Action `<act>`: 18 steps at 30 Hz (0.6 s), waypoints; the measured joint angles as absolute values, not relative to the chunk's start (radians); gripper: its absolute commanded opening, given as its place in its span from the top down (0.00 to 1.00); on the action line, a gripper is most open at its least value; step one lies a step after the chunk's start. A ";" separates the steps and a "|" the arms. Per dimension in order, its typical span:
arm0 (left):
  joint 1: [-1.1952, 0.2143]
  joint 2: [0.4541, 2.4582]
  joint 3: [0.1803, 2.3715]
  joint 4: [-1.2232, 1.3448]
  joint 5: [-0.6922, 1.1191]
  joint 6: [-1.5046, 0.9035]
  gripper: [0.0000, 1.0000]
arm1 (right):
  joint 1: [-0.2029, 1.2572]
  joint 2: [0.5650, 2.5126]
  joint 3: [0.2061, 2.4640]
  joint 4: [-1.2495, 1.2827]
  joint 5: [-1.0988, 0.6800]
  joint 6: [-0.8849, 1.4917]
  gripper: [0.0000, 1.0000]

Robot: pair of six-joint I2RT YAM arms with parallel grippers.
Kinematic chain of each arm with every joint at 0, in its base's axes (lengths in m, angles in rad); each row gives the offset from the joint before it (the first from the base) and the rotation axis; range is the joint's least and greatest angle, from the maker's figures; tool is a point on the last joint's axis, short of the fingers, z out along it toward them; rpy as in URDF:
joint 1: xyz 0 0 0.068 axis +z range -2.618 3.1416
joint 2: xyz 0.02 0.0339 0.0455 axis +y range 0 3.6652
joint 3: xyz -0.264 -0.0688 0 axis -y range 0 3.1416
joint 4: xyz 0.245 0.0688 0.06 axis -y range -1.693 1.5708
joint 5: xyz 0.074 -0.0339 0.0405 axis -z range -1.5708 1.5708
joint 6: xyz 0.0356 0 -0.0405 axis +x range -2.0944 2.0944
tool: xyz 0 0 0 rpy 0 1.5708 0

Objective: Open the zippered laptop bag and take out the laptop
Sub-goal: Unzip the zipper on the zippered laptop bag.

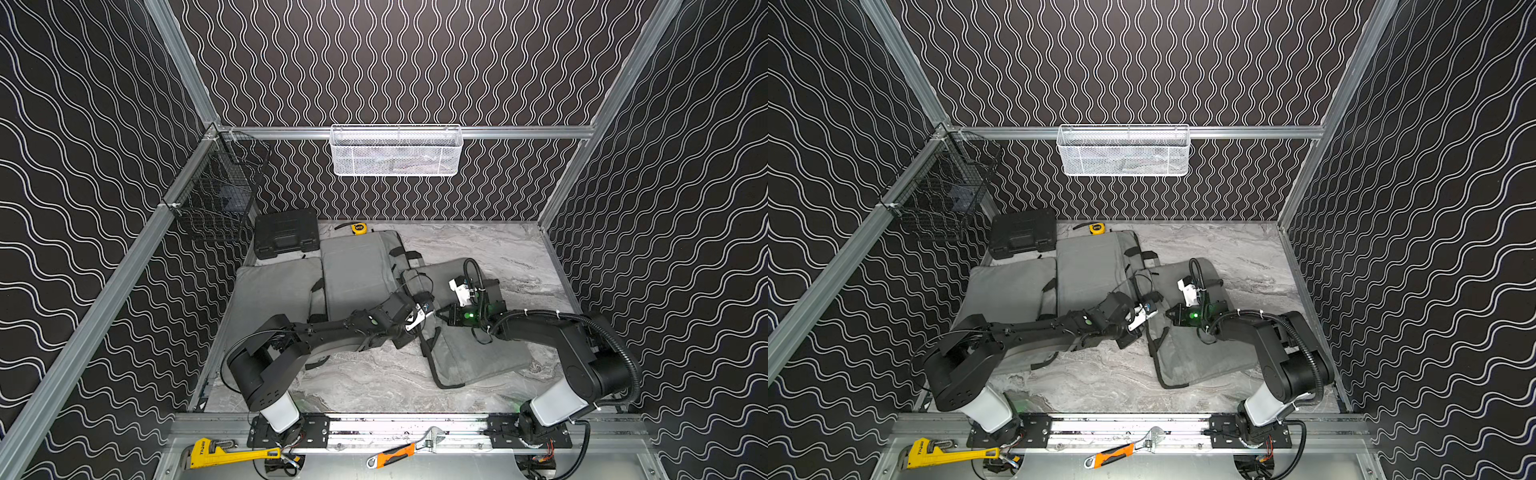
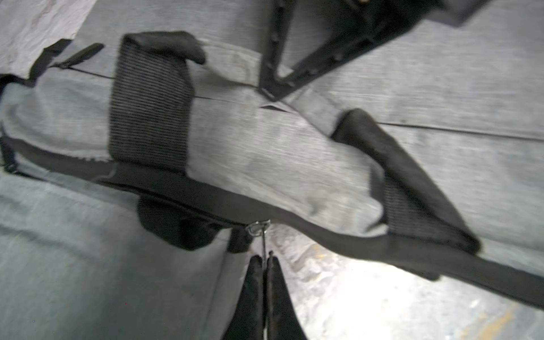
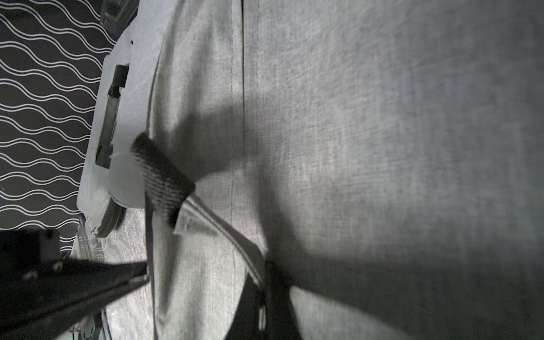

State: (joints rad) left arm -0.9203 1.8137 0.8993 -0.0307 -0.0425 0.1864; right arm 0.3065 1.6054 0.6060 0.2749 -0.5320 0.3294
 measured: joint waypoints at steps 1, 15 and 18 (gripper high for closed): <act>-0.932 1.823 0.907 -0.031 -0.042 0.185 1.00 | 0.298 1.600 0.604 0.274 -0.530 0.329 1.00; -0.947 1.922 1.181 -0.155 -0.024 0.163 1.00 | 0.231 1.521 0.622 0.183 -0.447 0.332 1.00; -0.944 1.947 1.219 -0.181 -0.028 0.186 1.00 | 0.216 1.523 0.630 0.179 -0.443 0.332 1.00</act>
State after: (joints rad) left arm -0.9443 1.9472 1.2194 -0.1806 -0.0284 0.1860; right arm 0.2165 1.5234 0.6304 0.1791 -0.4435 0.3317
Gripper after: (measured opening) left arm 0.053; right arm 0.055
